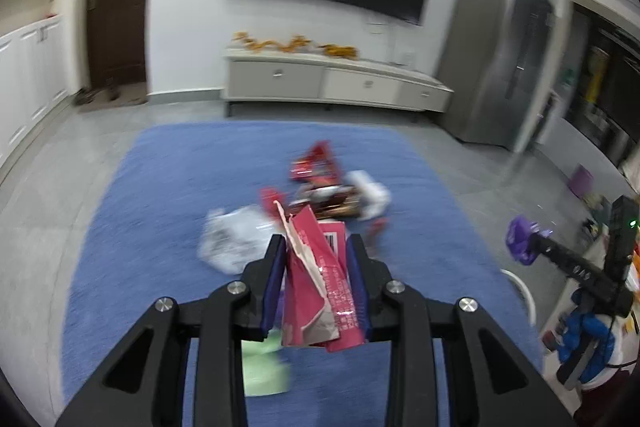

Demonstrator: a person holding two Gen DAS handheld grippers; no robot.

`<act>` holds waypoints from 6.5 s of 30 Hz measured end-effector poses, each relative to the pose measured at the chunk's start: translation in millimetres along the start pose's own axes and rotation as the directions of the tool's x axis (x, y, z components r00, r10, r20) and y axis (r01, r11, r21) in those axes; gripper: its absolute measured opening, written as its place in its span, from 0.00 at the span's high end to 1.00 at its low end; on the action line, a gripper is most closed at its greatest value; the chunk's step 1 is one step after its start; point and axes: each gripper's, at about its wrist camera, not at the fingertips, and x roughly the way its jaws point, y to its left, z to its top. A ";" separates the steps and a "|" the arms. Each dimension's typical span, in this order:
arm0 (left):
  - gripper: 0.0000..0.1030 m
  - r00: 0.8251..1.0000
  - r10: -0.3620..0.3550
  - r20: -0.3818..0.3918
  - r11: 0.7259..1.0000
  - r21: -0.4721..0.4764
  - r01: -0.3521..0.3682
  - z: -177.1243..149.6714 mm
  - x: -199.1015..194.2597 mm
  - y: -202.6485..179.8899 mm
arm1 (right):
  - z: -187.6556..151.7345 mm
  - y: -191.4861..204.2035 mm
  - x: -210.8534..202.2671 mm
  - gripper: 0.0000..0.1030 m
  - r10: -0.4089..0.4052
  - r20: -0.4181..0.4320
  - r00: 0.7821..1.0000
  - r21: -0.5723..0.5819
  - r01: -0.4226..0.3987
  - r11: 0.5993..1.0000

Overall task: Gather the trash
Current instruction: 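Grasp the pink paper wrapper with the left tool while the right tool grasps the purple bag, then carry both items to the trash bin and open both tools over it, then return both tools from the bin to the wrapper pile, then grasp the green paper with the left tool while the right tool grasps the clear red-topped wrapper, then carry both items over the trash bin and open both tools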

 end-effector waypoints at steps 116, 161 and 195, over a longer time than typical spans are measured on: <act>0.28 0.994 -0.035 -0.106 0.999 -0.026 0.033 -77.4 25.8 71.6 | -13.7 150.0 113.7 0.41 0.033 -0.244 0.969 -0.177 -0.078 0.981; 0.67 0.981 -0.185 -0.058 0.975 0.112 0.191 3.8 9.3 -103.6 | -6.7 4.1 -43.6 0.97 0.096 -0.006 0.995 -0.015 -0.096 0.995; 0.40 0.782 -0.394 -0.484 0.835 0.167 0.524 -29.8 252.1 -459.0 | -57.3 -274.7 -27.4 0.58 -0.301 -0.268 0.915 0.329 0.380 0.865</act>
